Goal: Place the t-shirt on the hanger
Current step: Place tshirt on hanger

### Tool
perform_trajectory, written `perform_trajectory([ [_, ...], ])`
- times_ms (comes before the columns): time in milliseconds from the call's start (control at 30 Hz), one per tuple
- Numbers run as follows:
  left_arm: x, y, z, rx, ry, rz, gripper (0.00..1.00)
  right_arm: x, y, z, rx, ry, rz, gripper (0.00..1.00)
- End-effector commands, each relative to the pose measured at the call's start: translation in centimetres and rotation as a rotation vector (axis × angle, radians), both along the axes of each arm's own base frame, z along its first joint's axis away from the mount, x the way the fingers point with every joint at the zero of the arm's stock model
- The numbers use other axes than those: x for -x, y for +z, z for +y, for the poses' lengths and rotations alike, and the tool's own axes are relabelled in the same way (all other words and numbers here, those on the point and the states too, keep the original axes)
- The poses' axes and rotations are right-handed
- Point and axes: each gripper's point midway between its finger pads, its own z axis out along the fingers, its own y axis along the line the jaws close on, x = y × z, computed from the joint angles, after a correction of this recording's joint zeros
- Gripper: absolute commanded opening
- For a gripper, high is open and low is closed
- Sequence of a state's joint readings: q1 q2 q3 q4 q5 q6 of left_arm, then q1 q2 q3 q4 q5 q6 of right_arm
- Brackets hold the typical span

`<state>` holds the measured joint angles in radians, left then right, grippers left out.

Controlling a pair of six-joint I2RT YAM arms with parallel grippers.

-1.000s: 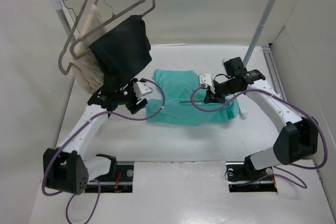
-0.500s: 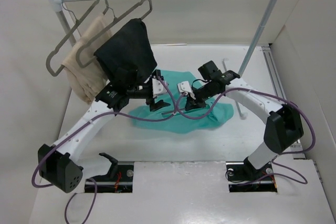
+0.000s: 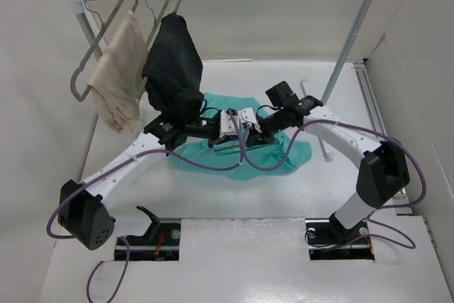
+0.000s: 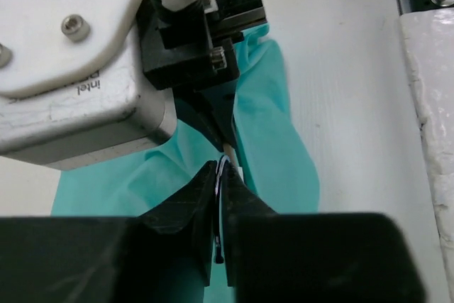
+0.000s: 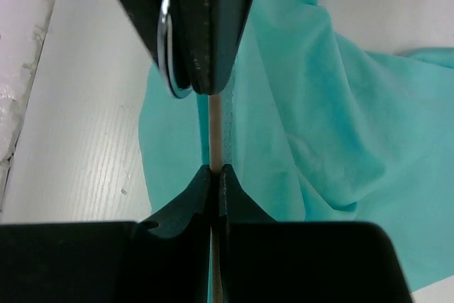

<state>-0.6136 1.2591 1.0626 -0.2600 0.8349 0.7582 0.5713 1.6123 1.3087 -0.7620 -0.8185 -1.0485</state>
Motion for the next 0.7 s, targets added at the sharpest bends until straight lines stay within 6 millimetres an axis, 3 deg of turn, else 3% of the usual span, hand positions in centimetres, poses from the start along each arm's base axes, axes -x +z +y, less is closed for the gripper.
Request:
perform_trajectory([
  [0, -1.4, 0.1, 0.3, -0.010, 0.096, -0.001, 0.00, -0.7, 2.9, 1.3, -0.087, 0.002, -0.043, 0.00],
  [100, -2.0, 0.5, 0.7, -0.005, 0.161, -0.007, 0.00, -2.3, 2.3, 0.3, -0.075, -0.085, -0.027, 0.00],
  [233, -5.4, 1.4, 2.1, 0.013, 0.447, 0.021, 0.00, -4.3, 2.2, -0.8, -0.094, -0.265, 0.019, 0.00],
  [267, -5.9, 1.4, 2.4, 0.020, 0.494, 0.035, 0.00, -5.2, 3.2, -0.3, -0.142, -0.294, -0.014, 0.00],
  [333, -6.0, 1.6, 2.6, 0.019, 0.520, 0.046, 0.00, -5.3, 3.6, 0.0, -0.178, -0.340, 0.020, 0.00],
  [400, -5.6, 1.6, 2.2, 0.026, 0.492, 0.056, 0.00, -4.3, 3.6, 0.9, -0.181, -0.300, 0.020, 0.07],
  [433, -5.3, 1.5, 2.2, 0.022, 0.479, 0.068, 0.00, -4.9, 4.6, 0.9, -0.181, -0.296, -0.020, 0.16],
  [467, -5.0, 1.5, 2.0, 0.027, 0.460, 0.075, 0.00, -4.8, 4.3, 1.0, -0.162, -0.291, -0.022, 0.20],
  [500, -5.0, 1.5, 1.9, 0.029, 0.464, 0.083, 0.00, -4.8, 4.3, 0.8, -0.147, -0.295, -0.023, 0.41],
  [533, -5.0, 1.5, 1.9, 0.029, 0.464, 0.083, 0.00, -5.1, 4.4, 0.2, -0.141, -0.317, -0.029, 0.41],
  [567, -5.0, 1.2, 1.8, 0.025, 0.469, 0.100, 0.00, -5.4, 4.8, -0.3, -0.142, -0.341, -0.032, 0.74],
  [600, -4.9, 0.7, 1.9, 0.021, 0.473, 0.114, 0.00, -6.2, 5.1, -1.2, -0.132, -0.396, -0.049, 0.91],
  [633, -4.8, 0.7, 1.9, 0.024, 0.478, 0.126, 0.00, -6.9, 5.3, -2.2, -0.130, -0.452, -0.057, 1.00],
  [667, -5.0, 0.9, 1.9, 0.036, 0.501, 0.142, 0.00, -7.5, 6.2, -4.4, -0.147, -0.568, -0.040, 1.00],
])
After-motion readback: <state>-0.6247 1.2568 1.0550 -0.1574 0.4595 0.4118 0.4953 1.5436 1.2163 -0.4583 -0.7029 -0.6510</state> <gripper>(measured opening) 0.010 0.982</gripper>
